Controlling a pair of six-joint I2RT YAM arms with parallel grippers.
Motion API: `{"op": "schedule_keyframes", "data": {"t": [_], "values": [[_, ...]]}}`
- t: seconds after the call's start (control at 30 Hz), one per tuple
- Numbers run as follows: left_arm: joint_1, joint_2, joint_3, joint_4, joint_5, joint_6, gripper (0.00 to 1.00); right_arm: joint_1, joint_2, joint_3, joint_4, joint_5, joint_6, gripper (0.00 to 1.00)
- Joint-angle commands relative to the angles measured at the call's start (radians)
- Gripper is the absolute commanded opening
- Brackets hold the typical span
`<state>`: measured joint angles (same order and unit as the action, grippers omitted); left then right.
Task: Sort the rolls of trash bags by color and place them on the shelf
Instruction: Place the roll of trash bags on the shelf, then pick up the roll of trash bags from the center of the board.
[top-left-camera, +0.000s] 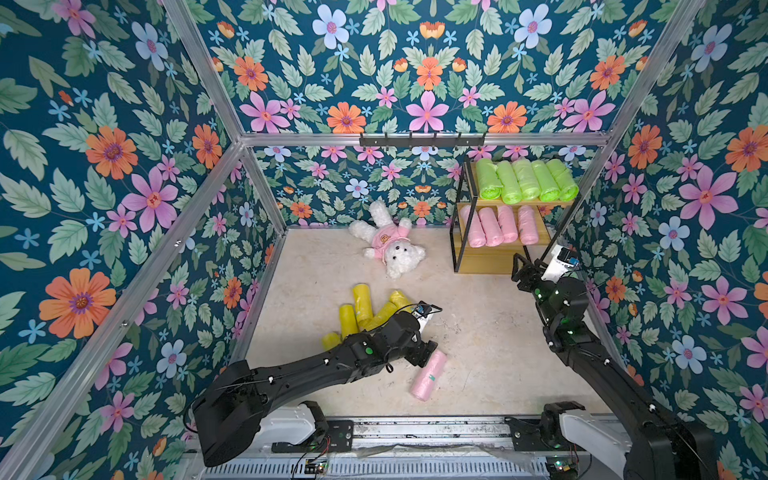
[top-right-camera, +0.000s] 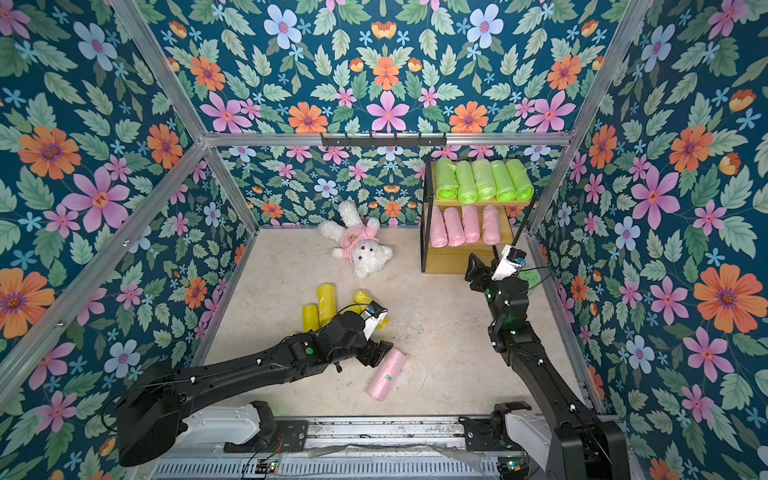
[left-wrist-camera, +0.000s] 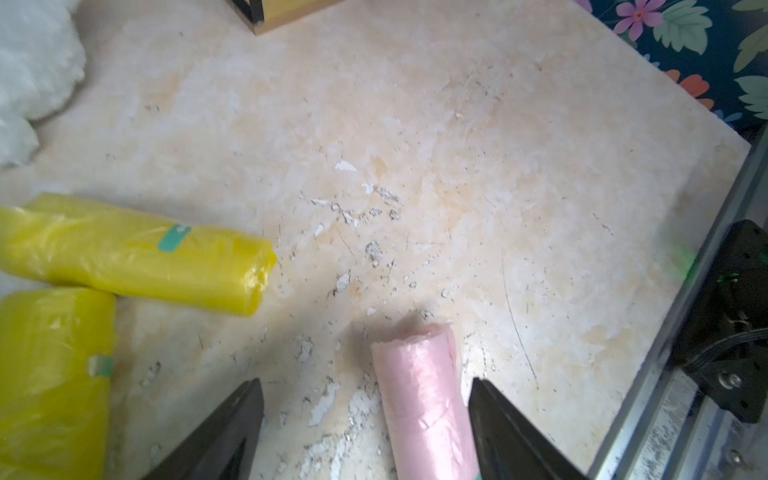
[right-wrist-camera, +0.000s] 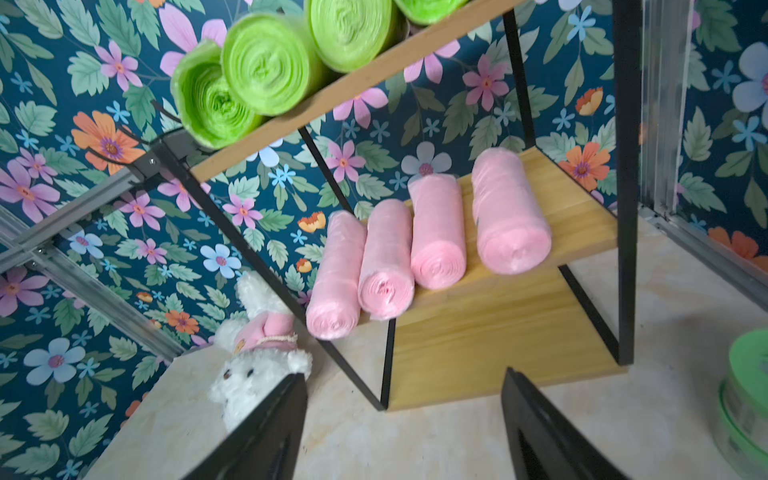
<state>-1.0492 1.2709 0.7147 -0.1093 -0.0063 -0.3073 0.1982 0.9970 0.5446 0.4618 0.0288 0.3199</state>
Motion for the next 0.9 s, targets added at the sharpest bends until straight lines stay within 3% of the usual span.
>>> {"op": "schedule_keyframes", "data": {"t": [0.0,0.17,0.43,0.6,0.87], "values": [[-0.017,0.011,0.015,-0.099,-0.038,-0.1,0.84,0.078,-0.03,-0.008,-0.131,0.028,0.001,0.79],[-0.033,0.015,0.025,-0.128,-0.057,-0.136,0.85,0.201,-0.014,0.025,-0.249,0.065,-0.017,0.82],[-0.086,0.079,0.152,-0.268,-0.16,-0.131,0.87,0.292,0.026,0.149,-0.418,0.029,-0.041,0.83],[-0.092,0.122,0.209,-0.307,-0.163,-0.127,0.89,0.356,0.075,0.25,-0.532,0.037,-0.073,0.83],[-0.091,0.205,0.241,-0.377,-0.148,-0.118,0.94,0.372,0.057,0.238,-0.561,0.027,-0.081,0.84]]}}
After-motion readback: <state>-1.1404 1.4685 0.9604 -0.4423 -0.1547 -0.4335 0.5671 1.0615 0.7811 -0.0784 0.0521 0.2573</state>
